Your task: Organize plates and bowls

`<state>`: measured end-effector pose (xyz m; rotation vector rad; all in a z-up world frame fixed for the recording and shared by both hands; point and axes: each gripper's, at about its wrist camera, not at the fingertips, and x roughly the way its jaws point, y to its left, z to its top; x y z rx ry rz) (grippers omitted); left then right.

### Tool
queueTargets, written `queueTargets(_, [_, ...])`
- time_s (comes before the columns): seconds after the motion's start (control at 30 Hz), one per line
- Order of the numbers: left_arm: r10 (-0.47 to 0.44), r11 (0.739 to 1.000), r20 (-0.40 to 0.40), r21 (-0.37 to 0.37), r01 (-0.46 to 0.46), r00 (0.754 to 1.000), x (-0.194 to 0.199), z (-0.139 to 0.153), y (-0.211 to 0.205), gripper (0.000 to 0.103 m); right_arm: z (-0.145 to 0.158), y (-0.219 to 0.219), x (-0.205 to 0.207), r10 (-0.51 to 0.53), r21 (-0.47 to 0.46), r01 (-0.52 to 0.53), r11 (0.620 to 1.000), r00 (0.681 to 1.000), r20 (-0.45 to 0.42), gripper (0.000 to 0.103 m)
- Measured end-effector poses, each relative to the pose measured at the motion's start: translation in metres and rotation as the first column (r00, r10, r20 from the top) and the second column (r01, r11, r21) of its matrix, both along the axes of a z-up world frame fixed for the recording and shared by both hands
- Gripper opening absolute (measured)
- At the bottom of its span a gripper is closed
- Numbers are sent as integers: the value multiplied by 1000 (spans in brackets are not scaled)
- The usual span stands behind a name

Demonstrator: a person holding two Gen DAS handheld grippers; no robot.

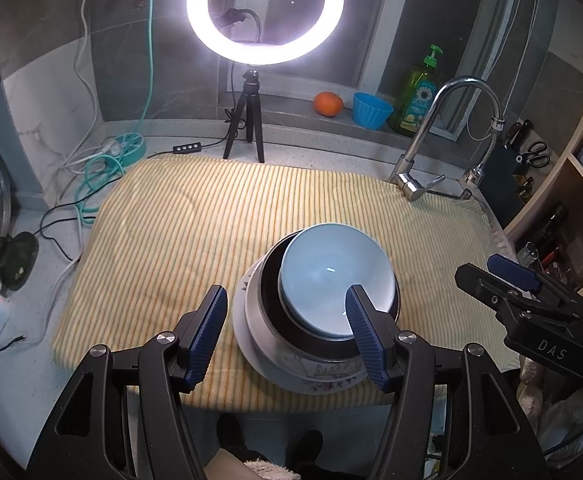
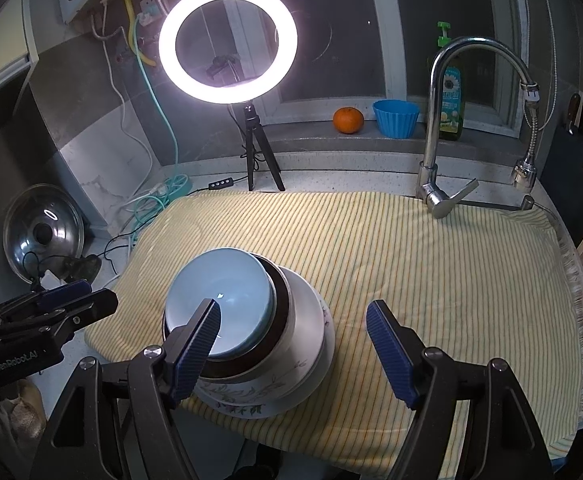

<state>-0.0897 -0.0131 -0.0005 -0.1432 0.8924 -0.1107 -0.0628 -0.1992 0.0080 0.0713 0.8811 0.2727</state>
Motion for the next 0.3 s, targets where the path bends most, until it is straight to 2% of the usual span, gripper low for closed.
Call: queueTargets(0.3, [5, 1000, -3, -5, -5, 1000, 3, -1, 3, 62, -4, 2, 4, -1, 3, 1, 1000, 1000, -15, 72])
